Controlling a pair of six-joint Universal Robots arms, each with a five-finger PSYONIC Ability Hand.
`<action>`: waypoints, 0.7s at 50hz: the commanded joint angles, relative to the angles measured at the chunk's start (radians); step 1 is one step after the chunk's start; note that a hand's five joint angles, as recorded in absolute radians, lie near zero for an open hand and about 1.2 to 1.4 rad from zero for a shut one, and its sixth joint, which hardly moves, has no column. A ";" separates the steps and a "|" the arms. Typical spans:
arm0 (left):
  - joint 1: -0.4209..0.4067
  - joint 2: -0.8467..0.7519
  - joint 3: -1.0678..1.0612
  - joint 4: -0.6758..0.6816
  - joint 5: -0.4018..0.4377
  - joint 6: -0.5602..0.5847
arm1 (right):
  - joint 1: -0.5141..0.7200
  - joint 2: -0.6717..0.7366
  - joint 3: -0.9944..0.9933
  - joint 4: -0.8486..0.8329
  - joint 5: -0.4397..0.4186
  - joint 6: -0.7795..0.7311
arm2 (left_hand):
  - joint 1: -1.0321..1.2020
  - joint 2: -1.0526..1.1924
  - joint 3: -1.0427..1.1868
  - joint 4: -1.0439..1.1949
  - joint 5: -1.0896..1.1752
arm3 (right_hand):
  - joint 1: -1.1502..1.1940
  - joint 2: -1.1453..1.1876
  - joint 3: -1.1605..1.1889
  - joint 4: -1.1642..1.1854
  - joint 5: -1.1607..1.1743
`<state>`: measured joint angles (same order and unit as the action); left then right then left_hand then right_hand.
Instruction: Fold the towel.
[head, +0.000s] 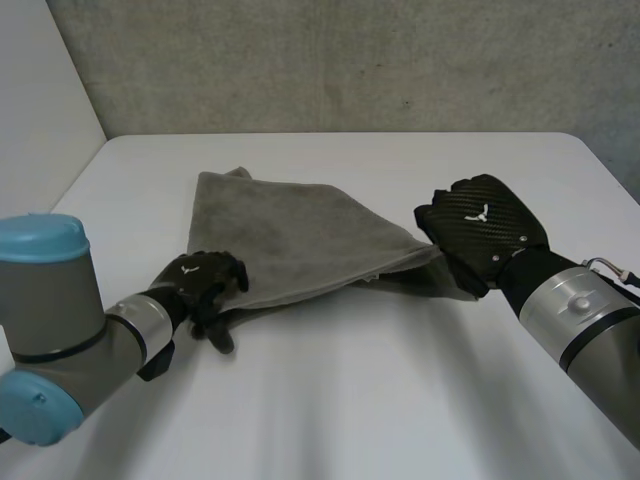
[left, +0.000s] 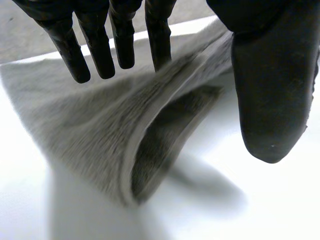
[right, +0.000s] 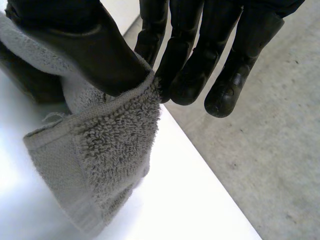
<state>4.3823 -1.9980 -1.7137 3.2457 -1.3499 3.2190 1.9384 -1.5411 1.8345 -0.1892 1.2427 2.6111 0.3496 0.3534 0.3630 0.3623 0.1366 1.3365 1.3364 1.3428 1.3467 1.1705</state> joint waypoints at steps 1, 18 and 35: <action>-0.007 -0.008 -0.050 0.104 -0.152 0.001 | -0.045 0.006 -0.003 -0.006 0.017 0.098 | -0.051 -0.055 -0.064 -0.064 -0.013 | 0.060 0.060 0.054 0.050 0.051; 0.014 0.002 -0.040 0.258 -0.262 -0.105 | -0.047 0.009 0.032 -0.006 0.018 0.099 | -0.030 -0.034 -0.044 -0.043 0.008 | 0.060 0.060 0.054 0.050 0.051; -0.082 0.004 -0.101 0.252 -0.196 -0.094 | -0.042 0.010 0.045 -0.015 0.020 0.107 | -0.042 -0.046 -0.056 -0.055 -0.004 | 0.060 0.060 0.054 0.050 0.051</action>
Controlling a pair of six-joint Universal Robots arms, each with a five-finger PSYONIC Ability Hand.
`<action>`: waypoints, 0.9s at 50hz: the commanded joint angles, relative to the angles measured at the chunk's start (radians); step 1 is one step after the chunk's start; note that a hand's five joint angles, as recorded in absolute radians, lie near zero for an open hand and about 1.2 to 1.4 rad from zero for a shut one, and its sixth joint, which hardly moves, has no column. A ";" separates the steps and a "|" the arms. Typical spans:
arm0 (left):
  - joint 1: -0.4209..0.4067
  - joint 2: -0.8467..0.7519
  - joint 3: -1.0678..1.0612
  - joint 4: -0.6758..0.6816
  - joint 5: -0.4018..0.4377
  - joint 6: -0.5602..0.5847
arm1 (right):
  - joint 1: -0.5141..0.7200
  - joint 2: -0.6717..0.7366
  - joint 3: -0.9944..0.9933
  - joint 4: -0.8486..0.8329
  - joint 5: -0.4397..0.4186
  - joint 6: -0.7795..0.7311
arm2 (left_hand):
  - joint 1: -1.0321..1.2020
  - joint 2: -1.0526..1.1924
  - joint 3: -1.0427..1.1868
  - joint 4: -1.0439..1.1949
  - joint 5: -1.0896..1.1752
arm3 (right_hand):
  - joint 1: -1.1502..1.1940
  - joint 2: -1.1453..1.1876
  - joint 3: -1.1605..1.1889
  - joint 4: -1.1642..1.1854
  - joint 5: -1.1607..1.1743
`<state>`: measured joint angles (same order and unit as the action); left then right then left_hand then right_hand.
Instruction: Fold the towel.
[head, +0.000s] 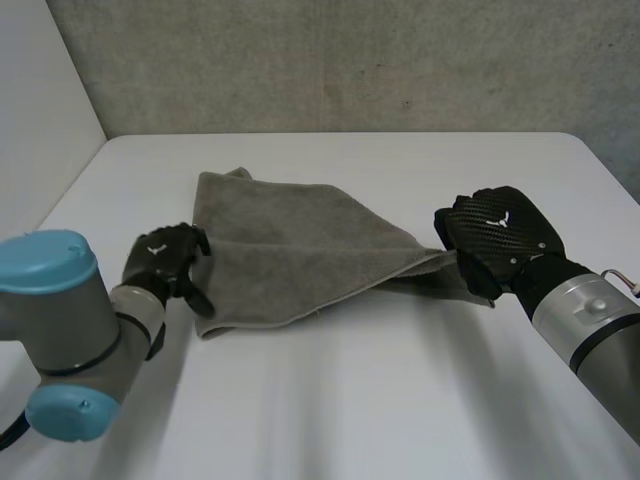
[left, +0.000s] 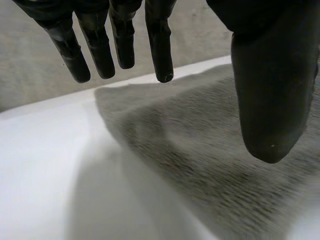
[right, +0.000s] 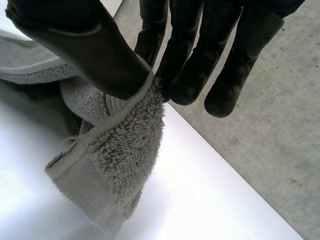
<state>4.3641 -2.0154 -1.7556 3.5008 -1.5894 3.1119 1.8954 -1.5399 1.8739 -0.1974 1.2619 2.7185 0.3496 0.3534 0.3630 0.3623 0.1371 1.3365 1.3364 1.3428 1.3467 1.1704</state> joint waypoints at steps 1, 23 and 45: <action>-0.070 0.027 -0.068 -0.005 0.043 0.014 | 0.001 0.011 0.005 -0.013 0.001 0.000 | -0.042 -0.046 -0.056 -0.055 -0.004 | 0.060 0.060 0.054 0.050 0.051; -0.063 -0.085 -0.012 0.052 0.023 0.017 | -0.004 0.041 0.021 -0.039 -0.001 -0.002 | 0.181 0.177 0.167 0.168 0.219 | 0.060 0.060 0.054 0.050 0.051; -0.023 -0.105 0.019 0.129 -0.064 0.117 | -0.015 0.044 0.021 -0.059 0.007 0.003 | 0.369 0.365 0.356 0.356 0.407 | 0.060 0.060 0.054 0.050 0.051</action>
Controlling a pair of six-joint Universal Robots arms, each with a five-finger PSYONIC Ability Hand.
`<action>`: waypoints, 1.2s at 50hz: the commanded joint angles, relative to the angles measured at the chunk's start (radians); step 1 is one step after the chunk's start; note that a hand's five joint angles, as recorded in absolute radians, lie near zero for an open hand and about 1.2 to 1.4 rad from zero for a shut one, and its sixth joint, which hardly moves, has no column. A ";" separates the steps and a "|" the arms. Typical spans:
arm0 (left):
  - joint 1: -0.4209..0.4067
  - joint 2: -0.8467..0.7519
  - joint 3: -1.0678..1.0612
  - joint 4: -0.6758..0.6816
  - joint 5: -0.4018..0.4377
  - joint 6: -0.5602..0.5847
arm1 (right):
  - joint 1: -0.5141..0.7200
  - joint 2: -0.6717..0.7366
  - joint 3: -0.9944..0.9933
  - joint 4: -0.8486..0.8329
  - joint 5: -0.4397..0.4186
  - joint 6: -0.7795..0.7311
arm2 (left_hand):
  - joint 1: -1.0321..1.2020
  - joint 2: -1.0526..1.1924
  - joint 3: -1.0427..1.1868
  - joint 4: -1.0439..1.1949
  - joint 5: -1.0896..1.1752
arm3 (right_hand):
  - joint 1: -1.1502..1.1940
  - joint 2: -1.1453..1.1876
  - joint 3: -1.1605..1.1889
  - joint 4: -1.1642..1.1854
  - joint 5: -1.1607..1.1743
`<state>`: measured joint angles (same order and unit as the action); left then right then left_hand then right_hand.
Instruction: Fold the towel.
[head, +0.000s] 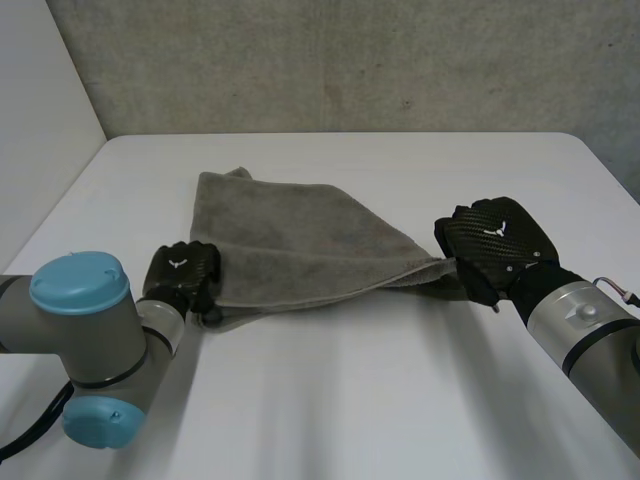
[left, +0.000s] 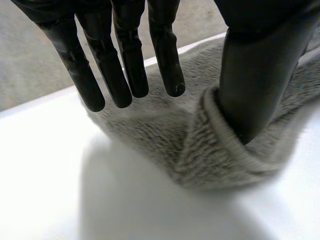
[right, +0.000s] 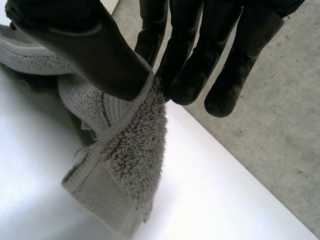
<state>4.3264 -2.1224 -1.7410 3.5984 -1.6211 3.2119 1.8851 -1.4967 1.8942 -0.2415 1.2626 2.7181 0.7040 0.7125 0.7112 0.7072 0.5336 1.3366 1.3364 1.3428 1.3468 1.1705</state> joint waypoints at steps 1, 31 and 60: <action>0.031 0.004 0.005 0.043 -0.042 0.020 | -0.004 0.000 0.000 -0.021 0.015 0.002 | 0.012 0.003 0.004 0.008 0.007 | 0.060 0.060 0.054 0.049 0.051; 0.099 0.341 0.101 -0.040 0.050 0.032 | 0.006 -0.036 -0.202 -0.003 0.038 0.055 | 0.692 0.684 0.685 0.689 0.688 | 0.060 0.060 0.054 0.049 0.051; 0.189 0.354 0.451 -0.250 0.161 0.026 | -0.030 0.156 -1.006 0.603 0.043 0.005 | 0.692 0.684 0.685 0.689 0.688 | 0.060 0.060 0.054 0.049 0.051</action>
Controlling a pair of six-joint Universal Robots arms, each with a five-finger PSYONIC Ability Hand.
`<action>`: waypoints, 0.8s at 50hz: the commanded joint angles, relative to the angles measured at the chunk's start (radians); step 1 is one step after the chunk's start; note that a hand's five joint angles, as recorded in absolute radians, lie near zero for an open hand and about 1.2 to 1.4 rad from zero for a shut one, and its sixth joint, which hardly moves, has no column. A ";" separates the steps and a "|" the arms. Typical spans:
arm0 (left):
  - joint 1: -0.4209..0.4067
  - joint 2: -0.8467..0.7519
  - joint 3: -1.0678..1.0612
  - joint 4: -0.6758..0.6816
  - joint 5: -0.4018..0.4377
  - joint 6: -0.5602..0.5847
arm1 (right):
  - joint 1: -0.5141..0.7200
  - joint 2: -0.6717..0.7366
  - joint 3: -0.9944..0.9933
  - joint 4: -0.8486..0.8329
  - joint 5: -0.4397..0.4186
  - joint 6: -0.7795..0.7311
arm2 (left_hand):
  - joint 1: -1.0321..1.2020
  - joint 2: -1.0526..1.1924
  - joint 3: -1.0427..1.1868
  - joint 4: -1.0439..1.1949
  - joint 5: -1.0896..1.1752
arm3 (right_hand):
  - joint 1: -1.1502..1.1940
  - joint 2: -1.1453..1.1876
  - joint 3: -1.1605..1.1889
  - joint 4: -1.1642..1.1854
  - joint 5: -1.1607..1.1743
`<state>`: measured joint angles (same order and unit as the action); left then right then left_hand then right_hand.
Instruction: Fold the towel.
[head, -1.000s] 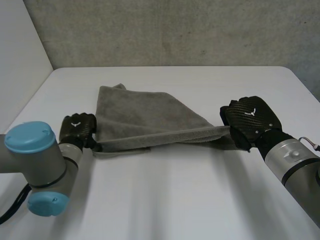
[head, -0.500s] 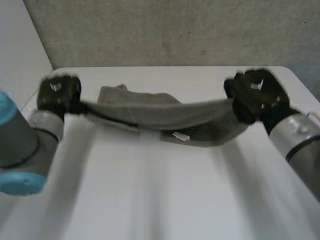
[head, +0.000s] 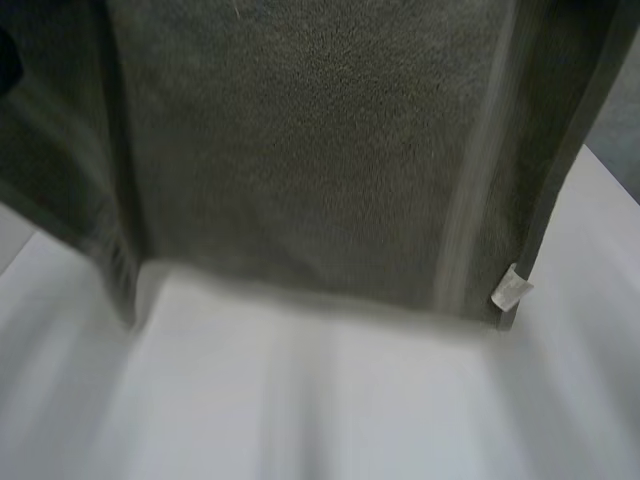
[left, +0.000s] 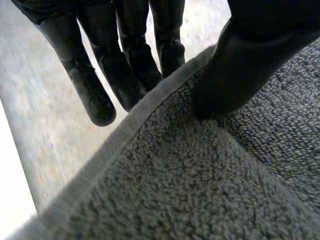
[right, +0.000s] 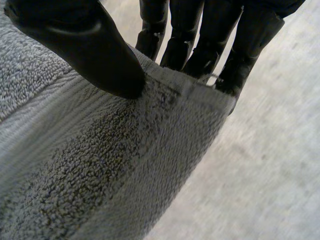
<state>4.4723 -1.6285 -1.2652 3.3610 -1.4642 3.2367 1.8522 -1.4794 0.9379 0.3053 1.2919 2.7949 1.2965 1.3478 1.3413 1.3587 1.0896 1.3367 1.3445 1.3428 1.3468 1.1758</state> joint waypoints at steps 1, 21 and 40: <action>0.047 -0.181 -0.025 -0.012 0.013 0.003 | 0.007 0.178 -0.066 0.058 0.029 -0.107 | 0.100 0.048 0.055 0.038 0.132 | 0.060 0.052 0.053 0.049 0.046; 0.047 -0.378 0.342 0.026 0.108 -0.098 | 0.131 0.435 -0.485 -0.100 0.236 -0.124 | 0.100 0.048 0.055 0.038 0.132 | 0.060 0.052 0.053 0.049 0.046; 0.140 -0.301 0.061 0.021 0.321 -0.126 | 0.110 0.263 -0.070 -0.115 0.129 -0.072 | 0.100 0.048 0.055 0.038 0.132 | 0.060 0.052 0.053 0.049 0.046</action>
<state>4.5655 -1.9511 -1.0101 3.3836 -1.2711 3.1063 1.9717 -1.1623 0.6454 0.2012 1.4936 2.7360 1.3038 1.3491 1.3420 1.3592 1.1059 1.3368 1.3448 1.3429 1.3469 1.1791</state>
